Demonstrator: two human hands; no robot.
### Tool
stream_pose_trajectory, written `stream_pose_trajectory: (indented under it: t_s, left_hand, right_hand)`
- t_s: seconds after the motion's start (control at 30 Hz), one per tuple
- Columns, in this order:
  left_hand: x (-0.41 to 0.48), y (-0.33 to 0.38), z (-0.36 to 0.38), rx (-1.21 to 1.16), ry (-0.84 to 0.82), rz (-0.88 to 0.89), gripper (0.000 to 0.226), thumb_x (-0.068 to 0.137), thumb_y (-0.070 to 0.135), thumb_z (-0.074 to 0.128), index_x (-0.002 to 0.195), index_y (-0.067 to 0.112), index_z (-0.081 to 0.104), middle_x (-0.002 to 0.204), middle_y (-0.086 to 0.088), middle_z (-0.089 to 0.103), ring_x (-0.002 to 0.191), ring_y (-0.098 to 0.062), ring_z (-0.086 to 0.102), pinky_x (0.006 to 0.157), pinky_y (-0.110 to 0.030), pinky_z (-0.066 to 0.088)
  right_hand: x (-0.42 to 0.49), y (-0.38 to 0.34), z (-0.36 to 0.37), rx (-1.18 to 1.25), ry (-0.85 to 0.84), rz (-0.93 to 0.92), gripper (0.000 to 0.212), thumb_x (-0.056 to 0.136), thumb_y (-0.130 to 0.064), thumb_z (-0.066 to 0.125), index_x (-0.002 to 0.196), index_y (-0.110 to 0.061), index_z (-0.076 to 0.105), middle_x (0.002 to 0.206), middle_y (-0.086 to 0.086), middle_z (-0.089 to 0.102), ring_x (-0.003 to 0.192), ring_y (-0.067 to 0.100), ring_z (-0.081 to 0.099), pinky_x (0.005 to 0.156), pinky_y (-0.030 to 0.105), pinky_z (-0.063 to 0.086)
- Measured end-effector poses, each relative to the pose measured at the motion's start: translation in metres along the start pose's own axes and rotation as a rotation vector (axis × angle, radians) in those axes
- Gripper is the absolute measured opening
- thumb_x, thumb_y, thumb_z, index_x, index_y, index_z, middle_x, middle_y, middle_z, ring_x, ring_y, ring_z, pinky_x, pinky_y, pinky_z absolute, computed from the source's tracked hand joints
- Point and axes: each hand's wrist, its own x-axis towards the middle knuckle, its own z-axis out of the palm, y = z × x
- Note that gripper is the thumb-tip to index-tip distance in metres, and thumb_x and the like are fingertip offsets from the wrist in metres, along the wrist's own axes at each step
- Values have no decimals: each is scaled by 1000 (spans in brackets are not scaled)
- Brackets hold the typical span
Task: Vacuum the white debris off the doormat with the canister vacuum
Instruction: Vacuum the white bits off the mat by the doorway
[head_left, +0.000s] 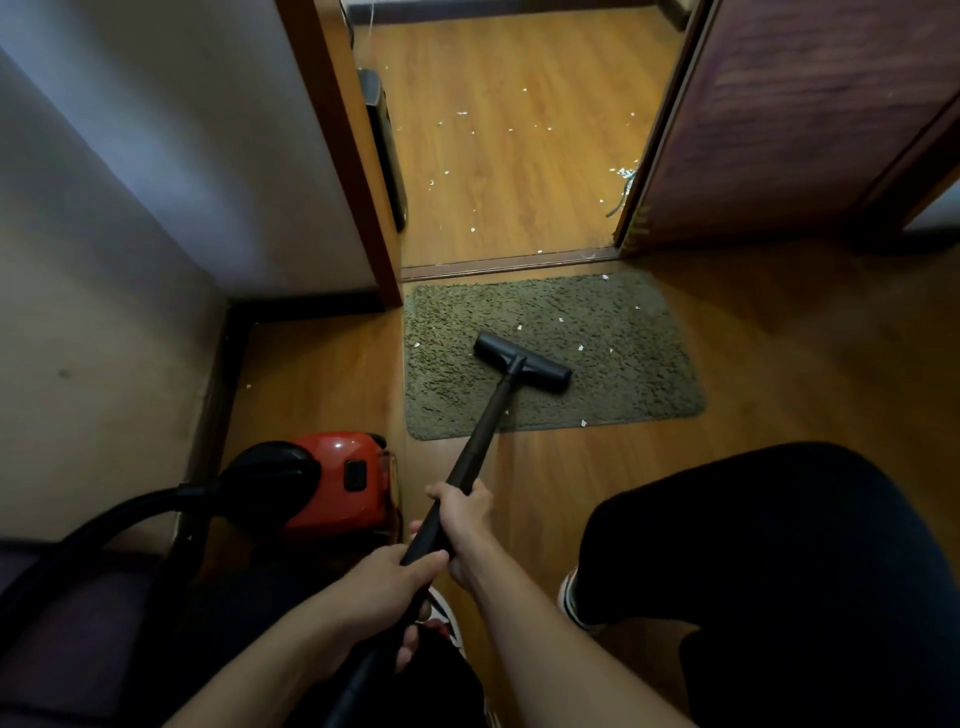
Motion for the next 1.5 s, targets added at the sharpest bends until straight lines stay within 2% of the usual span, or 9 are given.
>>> stream_pose_trajectory:
  t_s: [0.47,0.77,0.87,1.03,1.13,1.23,1.3,1.4,1.5]
  left_hand:
    - [90,133,26,193,-117,23,24,104,37,48,121,20,47,76,-9,53,41,-16,51,41,-26,47]
    - [105,193,41,21,-256,-231,16,101,12,52,116,10,45,83,-14,55,49,-23,57,47,-35,53]
    - [100,184,53,-2,-223,-271,12,101,11,49,103,22,45,91,-16,54,47,-20,54,46,-31,49]
    - [79,134,41,112,-18,-123,45,104,43,45,145,24,42,93,1,62,54,-8,60,50,-20,45]
    - [61,116,21,115,78,-70,47,105,40,44,149,24,40,95,19,55,77,8,53,58,-9,38]
    - [47,104,7,156,60,-47,42,105,36,47,146,27,44,97,11,64,79,-1,61,64,-12,42]
    - [42,105,1,178,53,-89,39,104,35,48,142,27,47,102,-1,70,80,-11,65,66,-19,43]
    - [43,106,-2,190,76,-77,38,105,38,45,141,29,47,102,5,68,83,-6,65,65,-15,43]
    - [52,114,2,202,63,-48,32,105,38,42,136,32,46,85,3,67,66,-7,63,56,-16,44]
  right_hand:
    - [97,-104,-49,137,196,-36,38,95,-15,67,131,-13,52,97,26,69,45,27,67,45,34,55]
    - [93,-161,-70,5,222,56,39,99,-16,63,135,-20,51,82,18,69,46,23,66,45,31,54]
    - [76,-155,-73,-78,240,93,35,98,-20,64,131,-24,51,78,15,70,50,24,69,49,33,57]
    - [57,-114,-52,-173,259,132,46,88,-32,71,129,-35,52,110,7,67,68,32,75,67,47,64]
    - [58,-71,-34,-150,266,177,74,69,-49,76,137,-42,47,123,2,64,92,38,74,83,54,61]
    - [66,-27,-19,-125,275,170,96,53,-63,72,142,-48,41,133,-1,61,116,43,65,98,59,54]
    - [56,-28,-10,-101,264,189,93,53,-63,71,140,-47,42,133,-2,60,116,45,65,98,60,54]
    - [51,-33,-6,-99,267,180,86,57,-62,72,137,-49,44,131,-3,60,114,45,66,96,61,55]
    - [60,-43,-13,-122,270,175,77,61,-60,72,133,-52,46,124,-4,64,108,43,69,91,59,57]
